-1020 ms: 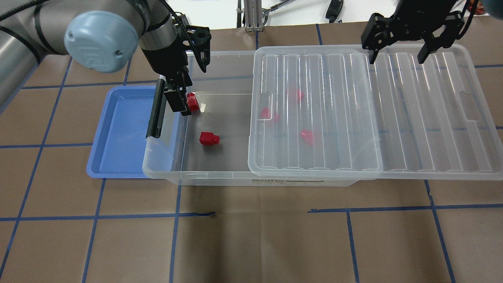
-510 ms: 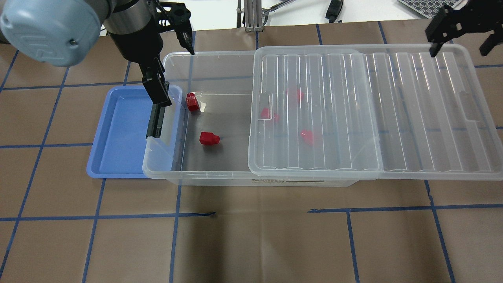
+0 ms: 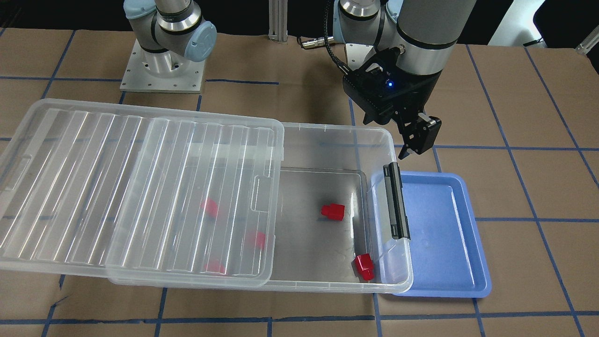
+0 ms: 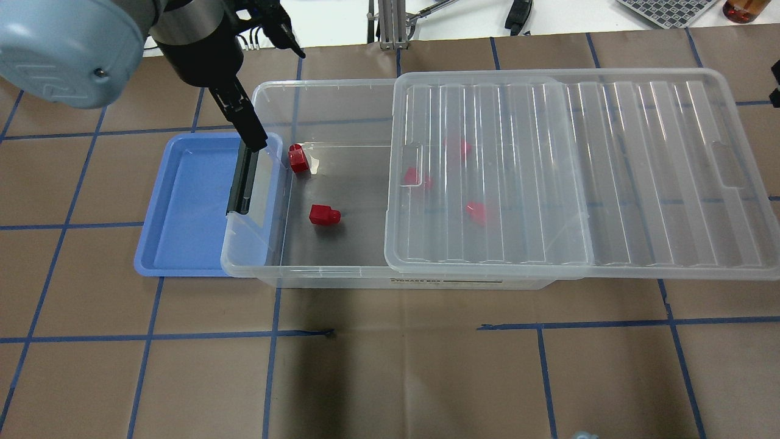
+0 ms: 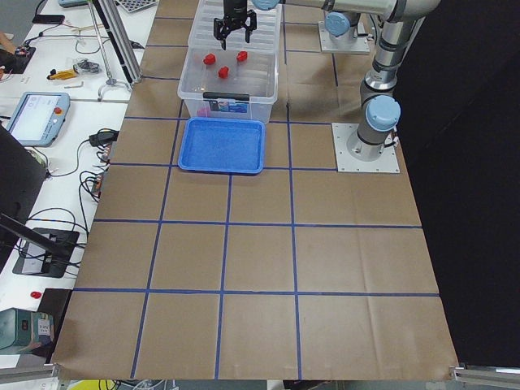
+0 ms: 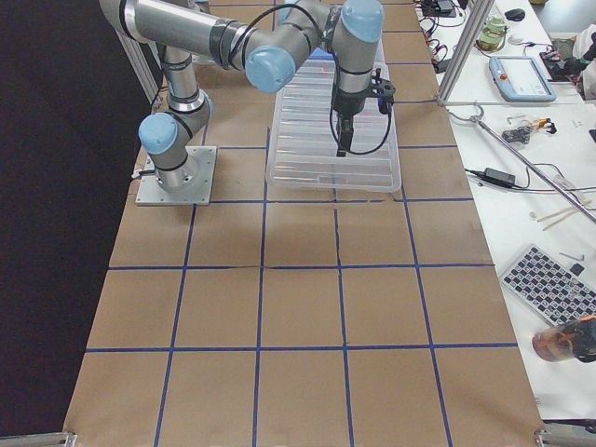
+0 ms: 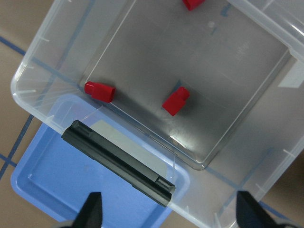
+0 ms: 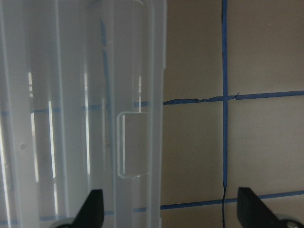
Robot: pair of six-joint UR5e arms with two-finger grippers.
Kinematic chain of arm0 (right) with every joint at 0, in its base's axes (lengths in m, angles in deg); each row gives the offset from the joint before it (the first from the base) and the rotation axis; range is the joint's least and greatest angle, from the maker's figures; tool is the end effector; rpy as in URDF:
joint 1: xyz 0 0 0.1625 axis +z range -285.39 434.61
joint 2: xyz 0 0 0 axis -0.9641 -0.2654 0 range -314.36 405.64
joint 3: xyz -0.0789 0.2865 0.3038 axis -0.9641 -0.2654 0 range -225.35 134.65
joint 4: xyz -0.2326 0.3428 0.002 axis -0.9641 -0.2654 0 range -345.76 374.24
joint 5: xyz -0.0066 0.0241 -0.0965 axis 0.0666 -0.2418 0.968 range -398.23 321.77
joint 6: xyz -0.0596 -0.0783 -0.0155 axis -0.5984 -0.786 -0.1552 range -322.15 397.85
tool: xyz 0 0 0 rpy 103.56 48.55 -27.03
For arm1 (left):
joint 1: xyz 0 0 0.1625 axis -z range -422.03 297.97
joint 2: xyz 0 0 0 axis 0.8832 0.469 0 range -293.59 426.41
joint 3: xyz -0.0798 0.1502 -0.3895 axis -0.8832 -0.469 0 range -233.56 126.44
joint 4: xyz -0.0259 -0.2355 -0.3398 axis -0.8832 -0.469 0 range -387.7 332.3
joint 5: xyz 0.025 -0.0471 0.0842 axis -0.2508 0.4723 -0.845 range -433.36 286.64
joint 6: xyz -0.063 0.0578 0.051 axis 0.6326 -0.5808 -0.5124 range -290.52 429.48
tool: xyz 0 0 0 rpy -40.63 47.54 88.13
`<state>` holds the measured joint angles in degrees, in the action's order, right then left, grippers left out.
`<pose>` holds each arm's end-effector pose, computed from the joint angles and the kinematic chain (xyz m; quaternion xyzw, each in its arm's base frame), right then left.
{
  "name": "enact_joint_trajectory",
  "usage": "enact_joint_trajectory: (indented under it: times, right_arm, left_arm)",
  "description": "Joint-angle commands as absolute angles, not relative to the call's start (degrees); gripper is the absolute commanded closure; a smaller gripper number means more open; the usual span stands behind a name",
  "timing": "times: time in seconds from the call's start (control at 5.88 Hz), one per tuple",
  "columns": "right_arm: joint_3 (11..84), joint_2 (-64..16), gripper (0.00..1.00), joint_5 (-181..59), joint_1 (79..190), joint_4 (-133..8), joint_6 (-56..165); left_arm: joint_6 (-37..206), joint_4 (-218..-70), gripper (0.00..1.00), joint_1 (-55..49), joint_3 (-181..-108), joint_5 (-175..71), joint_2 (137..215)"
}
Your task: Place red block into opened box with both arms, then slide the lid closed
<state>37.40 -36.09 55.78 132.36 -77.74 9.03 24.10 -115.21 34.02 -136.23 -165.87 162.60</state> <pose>-0.1892 -0.5365 0.4784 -0.0302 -0.9989 -0.0106 0.0344 -0.1856 -0.5271 0.4998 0.4329 0.9006 -0.0225 0.0312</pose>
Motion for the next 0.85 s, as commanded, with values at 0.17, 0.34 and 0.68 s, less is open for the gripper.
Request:
enact_joint_trajectory:
  times: [0.17, 0.34, 0.68]
  right_arm:
    - [48.3, -34.5, 0.0, 57.2, 126.5, -90.2, 5.9]
    - [51.4, -34.5, 0.0, 60.1, 125.8, -93.7, 5.9]
    - [53.8, -34.6, 0.0, 60.6, 125.5, -94.4, 5.9]
  left_arm:
    - [61.3, -111.1, 0.02, 34.0, -136.5, -165.8, 162.5]
    - [67.1, -111.0, 0.02, 34.1, -136.5, -166.0, 162.3]
    - [69.8, -110.9, 0.02, 34.1, -136.7, -166.3, 162.2]
